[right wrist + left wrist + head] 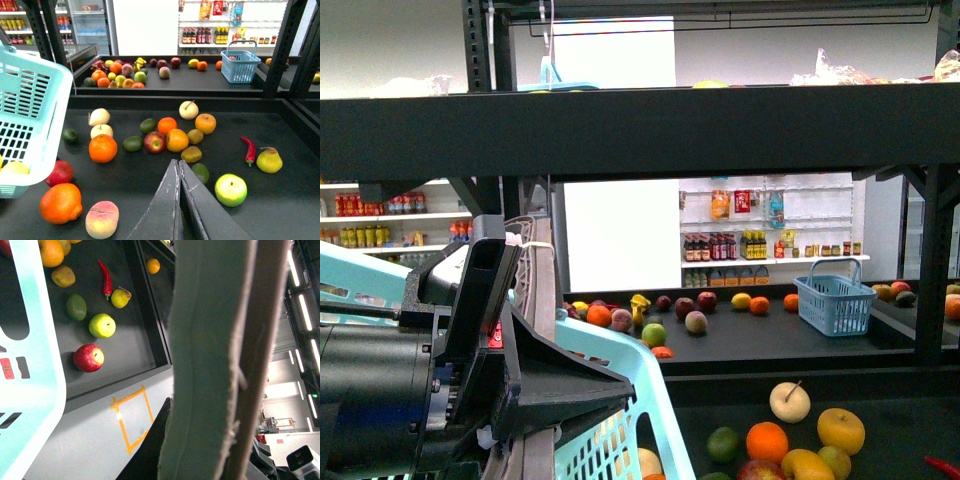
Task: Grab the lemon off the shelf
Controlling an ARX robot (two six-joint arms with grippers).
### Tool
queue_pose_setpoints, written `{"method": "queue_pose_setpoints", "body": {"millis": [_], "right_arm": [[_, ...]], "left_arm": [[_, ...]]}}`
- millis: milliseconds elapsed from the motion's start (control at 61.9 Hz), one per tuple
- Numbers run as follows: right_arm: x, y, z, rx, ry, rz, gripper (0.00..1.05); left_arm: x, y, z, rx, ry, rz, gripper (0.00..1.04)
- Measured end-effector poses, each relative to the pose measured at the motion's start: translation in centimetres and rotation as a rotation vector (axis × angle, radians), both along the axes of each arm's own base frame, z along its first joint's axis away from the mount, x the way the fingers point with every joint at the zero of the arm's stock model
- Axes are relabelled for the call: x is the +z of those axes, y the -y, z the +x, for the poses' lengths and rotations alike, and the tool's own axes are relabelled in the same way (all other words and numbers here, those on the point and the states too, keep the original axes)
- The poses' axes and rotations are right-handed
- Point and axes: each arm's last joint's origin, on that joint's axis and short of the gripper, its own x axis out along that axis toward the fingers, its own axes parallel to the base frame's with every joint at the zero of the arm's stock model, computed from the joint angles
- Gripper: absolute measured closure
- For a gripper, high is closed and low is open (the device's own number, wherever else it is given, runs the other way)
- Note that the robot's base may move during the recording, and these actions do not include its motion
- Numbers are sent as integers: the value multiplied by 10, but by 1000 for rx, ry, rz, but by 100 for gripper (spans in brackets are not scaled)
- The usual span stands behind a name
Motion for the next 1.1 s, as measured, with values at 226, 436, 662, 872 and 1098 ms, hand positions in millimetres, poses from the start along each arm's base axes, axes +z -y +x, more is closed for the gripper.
{"method": "queue_pose_setpoints", "body": {"millis": [226,436,662,872,1098], "right_arm": [[0,0,0,0,1,-1,80],[0,0,0,0,1,0,44],[0,0,0,0,2,0,6],[0,0,0,0,2,0,7],[0,0,0,0,2,0,7]], "left_arm": [[0,0,0,0,0,0,96],[-1,-1,0,119,38,-39,96],[11,-28,12,507,83,-181,96],[32,-98,25,937,128,-449,97],[48,-156,36,1098,219,-658,97]]}}
